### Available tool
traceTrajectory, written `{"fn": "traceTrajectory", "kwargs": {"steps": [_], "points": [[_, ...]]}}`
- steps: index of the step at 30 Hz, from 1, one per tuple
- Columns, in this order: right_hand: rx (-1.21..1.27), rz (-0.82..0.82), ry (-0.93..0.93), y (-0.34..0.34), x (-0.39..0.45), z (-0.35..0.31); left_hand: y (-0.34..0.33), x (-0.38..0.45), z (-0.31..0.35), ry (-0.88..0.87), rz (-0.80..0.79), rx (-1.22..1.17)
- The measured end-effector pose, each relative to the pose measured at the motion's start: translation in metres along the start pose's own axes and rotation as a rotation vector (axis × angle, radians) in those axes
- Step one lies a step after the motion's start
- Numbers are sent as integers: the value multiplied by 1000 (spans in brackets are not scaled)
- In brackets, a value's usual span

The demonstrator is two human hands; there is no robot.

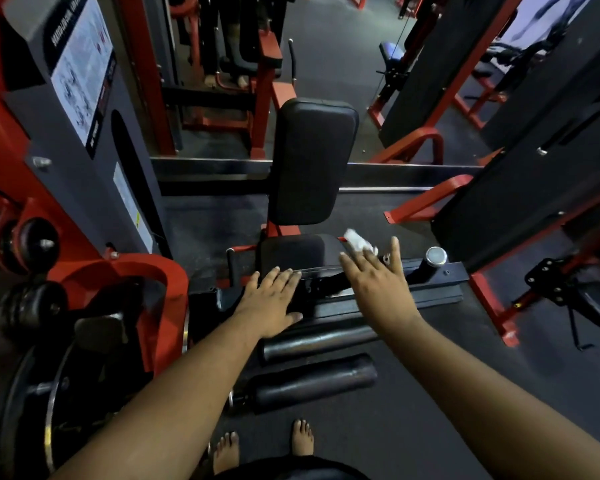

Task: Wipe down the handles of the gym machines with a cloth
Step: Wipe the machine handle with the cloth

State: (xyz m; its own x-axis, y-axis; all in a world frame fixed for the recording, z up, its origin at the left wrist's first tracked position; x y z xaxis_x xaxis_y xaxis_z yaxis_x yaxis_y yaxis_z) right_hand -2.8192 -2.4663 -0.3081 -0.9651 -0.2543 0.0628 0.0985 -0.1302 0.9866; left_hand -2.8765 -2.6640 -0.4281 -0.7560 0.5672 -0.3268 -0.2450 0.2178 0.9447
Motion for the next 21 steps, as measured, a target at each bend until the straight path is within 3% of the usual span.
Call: {"fn": "traceTrajectory", "kwargs": {"steps": [9,13,15,17,18,21], "points": [[3,-211,130,-50,9,-29,2,-2,1,14,-4,18],[240,-288,194,-50,22,-43,1,-2,1,17,19,8],[370,-184,175,-34,25,-41,1,-2,0,11,8,16],[307,62,119,-10,22,-27,1,-1,0,-2,0,30],[252,106,64,0,18,-17,1,-1,0,-4,2,28],[57,29,-62,7,3,5,1,0,0,5,10,10]]}}
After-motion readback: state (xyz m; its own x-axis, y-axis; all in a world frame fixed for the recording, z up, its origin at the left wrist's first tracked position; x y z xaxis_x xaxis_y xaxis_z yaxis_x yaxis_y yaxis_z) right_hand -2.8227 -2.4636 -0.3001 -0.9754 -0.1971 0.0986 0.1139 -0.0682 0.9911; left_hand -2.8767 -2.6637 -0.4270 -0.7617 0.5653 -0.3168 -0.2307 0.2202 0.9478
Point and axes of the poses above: each hand's wrist, its own x-axis towards the middle knuckle, its own y-axis out of the back of the hand, z = x × y, the point moved 2 cm from there along x, towards the middle knuckle, and after that the axes turned 14 degrees about x, right-handed, at the moved point
